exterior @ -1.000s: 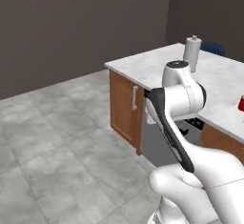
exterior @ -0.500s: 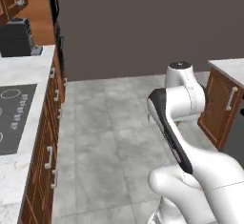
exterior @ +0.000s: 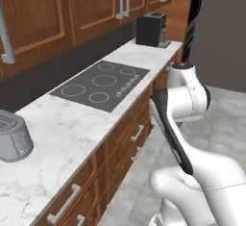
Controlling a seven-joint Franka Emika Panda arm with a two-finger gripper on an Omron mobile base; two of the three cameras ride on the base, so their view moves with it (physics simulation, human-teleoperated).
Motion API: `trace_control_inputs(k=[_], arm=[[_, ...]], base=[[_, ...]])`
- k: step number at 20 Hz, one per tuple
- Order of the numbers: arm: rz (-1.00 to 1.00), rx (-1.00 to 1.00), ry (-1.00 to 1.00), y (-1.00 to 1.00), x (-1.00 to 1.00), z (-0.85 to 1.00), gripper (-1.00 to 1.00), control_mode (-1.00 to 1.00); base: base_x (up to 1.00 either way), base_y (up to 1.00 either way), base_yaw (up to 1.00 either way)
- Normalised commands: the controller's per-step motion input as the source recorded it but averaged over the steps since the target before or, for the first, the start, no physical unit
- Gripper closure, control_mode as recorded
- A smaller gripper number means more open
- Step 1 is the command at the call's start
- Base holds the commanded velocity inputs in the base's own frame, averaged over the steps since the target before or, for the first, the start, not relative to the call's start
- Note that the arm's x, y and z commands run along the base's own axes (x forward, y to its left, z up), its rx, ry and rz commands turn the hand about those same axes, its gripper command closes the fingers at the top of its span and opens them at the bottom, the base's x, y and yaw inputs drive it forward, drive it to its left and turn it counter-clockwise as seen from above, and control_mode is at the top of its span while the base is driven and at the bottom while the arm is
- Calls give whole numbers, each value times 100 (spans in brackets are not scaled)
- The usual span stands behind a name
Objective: Clear the mugs and bowl far away from the sink.
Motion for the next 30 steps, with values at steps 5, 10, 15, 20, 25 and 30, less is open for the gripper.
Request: trace_control_inputs(k=[5,10,15,20,25,30], arm=[[0,0,0,0,0,0,100,100],[0,0,0,0,0,0,100,100],[0,0,0,0,0,0,100,100],[0,0,0,0,0,0,100,100],[0,0,0,0,0,0,100,100],[0,0,0,0,0,0,100,100]], base=[[0,6,100],[-2,2,98],[-1,-6,89],[8,-36,42],[48,-27,4],[50,-34,0]])
